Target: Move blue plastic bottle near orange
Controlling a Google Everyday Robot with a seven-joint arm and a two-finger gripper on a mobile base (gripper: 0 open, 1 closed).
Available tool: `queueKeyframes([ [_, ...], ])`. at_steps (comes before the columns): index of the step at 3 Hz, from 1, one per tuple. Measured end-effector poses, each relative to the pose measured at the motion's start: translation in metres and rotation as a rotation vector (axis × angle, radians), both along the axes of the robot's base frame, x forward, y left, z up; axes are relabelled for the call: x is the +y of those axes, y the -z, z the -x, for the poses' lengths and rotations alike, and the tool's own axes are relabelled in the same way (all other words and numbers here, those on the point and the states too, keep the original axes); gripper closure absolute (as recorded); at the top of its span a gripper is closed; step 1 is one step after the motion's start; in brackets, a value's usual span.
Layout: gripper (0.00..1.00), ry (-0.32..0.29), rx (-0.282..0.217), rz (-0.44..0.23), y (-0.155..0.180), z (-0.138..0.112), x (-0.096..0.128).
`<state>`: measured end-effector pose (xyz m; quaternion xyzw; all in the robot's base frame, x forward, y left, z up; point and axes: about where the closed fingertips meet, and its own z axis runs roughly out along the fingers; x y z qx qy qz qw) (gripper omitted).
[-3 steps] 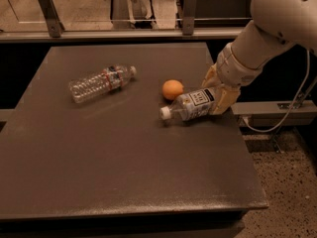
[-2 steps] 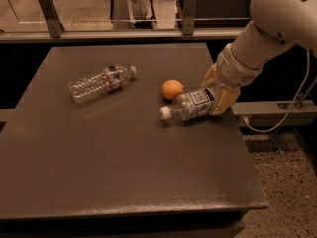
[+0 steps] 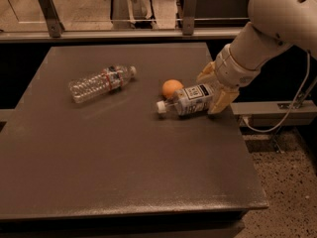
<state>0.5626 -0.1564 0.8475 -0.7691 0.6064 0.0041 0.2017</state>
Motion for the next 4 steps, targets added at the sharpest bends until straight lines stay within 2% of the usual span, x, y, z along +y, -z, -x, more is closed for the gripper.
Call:
queueKeyframes([
  [1, 0.00, -0.001, 0.001, 0.000, 0.001, 0.000, 0.001],
  [2, 0.00, -0.011, 0.008, -0.011, 0.001, 0.001, 0.001],
  [3, 0.00, -0.012, 0.036, -0.006, -0.010, 0.005, -0.010],
  [4, 0.00, 0.031, 0.051, -0.010, -0.035, 0.018, -0.030],
])
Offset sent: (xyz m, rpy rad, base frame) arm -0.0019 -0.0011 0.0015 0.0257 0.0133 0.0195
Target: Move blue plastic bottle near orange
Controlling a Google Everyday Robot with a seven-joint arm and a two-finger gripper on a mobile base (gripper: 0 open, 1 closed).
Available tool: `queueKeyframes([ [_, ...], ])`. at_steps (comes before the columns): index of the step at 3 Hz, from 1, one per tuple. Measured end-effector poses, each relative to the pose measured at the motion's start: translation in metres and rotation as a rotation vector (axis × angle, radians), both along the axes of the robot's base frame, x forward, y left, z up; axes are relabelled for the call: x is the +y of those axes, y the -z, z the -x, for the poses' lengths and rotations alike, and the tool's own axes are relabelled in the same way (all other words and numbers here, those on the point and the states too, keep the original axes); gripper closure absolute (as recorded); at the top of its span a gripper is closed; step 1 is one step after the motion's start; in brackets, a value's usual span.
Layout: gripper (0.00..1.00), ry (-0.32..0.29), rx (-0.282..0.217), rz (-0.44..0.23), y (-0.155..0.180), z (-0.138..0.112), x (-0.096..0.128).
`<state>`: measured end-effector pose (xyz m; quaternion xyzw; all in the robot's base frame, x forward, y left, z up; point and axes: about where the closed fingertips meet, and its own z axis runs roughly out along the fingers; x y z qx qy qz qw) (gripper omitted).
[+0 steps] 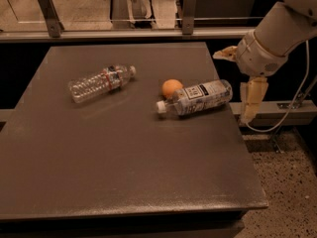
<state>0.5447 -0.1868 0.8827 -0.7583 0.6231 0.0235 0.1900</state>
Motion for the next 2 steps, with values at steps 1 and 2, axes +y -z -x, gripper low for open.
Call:
queueKeyframes([
  [1, 0.00, 0.131, -0.010, -0.024, -0.0213, 0.0171, -0.0255],
  [2, 0.00, 0.143, -0.007, -0.026, -0.0217, 0.0173, -0.0253],
])
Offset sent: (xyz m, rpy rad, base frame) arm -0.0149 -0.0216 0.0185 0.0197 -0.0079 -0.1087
